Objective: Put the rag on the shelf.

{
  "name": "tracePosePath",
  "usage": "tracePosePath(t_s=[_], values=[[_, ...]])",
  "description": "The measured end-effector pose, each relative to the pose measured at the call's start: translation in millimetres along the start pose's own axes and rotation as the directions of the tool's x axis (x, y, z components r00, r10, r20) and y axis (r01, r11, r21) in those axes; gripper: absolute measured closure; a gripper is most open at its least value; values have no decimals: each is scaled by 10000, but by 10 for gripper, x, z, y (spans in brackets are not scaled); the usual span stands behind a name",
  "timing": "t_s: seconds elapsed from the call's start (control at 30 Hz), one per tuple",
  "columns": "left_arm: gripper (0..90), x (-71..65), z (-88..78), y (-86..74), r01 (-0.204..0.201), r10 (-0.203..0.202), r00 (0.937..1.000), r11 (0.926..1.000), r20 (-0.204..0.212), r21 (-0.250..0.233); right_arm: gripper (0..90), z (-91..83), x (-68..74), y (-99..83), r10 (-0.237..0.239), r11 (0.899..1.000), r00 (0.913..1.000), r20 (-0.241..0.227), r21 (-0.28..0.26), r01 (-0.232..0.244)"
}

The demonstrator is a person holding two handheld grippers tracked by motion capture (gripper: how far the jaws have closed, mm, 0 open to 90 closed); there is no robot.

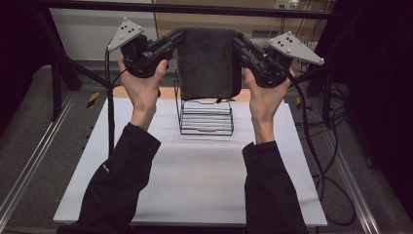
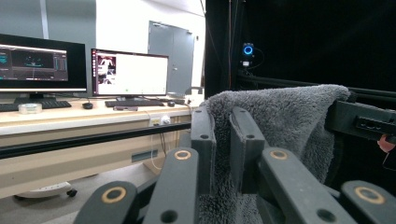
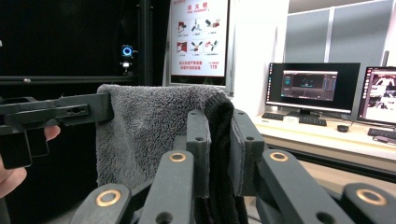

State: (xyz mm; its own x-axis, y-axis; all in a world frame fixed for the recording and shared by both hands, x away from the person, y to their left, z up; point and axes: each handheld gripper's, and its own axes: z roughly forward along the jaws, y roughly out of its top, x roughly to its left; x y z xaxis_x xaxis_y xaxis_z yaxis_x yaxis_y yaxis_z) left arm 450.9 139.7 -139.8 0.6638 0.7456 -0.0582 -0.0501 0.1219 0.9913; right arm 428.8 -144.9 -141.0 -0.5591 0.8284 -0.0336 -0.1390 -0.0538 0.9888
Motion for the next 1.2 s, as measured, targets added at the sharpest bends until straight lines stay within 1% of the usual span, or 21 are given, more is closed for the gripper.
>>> tracePosePath(t_s=[0.1,0.23,0.33,0.53,0.6,0.7,0.77,0.87,0.93,1.0,1.03,1.13,1.2], values=[[809,18,18,49,-29,29,10000,10000,-29,-80,805,43,-20,44,-10,9999,10000,-22,-120,9],[810,59,63,128,100,-101,9999,9998,-51,-163,805,105,-42,120,-100,9997,9999,-30,-232,99],[809,75,98,190,22,-24,9999,9999,-146,-147,805,162,-59,170,-177,9995,9998,16,-279,178],[809,93,169,284,-46,40,9997,9996,-236,-281,805,253,-121,254,-200,9987,9998,49,-461,202],[809,102,202,309,-136,128,9994,9996,-317,-265,806,287,-146,270,-218,9984,9997,63,-523,221],[810,125,256,331,-218,208,9990,9994,-387,-270,806,345,-190,280,-190,9984,9997,119,-538,196],[809,150,286,335,-176,164,9991,9994,-383,-297,806,381,-216,283,-215,9983,9997,118,-537,221],[809,195,337,338,28,-44,9990,9994,-436,-356,806,434,-247,284,-216,9980,9997,106,-586,222],[809,221,368,349,-65,47,9987,9994,-512,-353,806,472,-262,282,-249,9980,9996,110,-578,254],[809,252,391,349,98,-117,9988,9992,-482,-383,806,509,-282,282,-204,9984,9997,101,-518,209],[809,267,401,347,111,-131,9987,9991,-490,-404,806,525,-291,280,-202,9983,9998,88,-537,207],[809,314,440,327,33,-54,9986,9992,-534,-390,806,575,-316,276,-285,9986,9995,102,-441,290],[809,353,481,331,97,-108,9984,9997,-551,-208,806,602,-327,277,-315,9986,9995,92,-431,319]])
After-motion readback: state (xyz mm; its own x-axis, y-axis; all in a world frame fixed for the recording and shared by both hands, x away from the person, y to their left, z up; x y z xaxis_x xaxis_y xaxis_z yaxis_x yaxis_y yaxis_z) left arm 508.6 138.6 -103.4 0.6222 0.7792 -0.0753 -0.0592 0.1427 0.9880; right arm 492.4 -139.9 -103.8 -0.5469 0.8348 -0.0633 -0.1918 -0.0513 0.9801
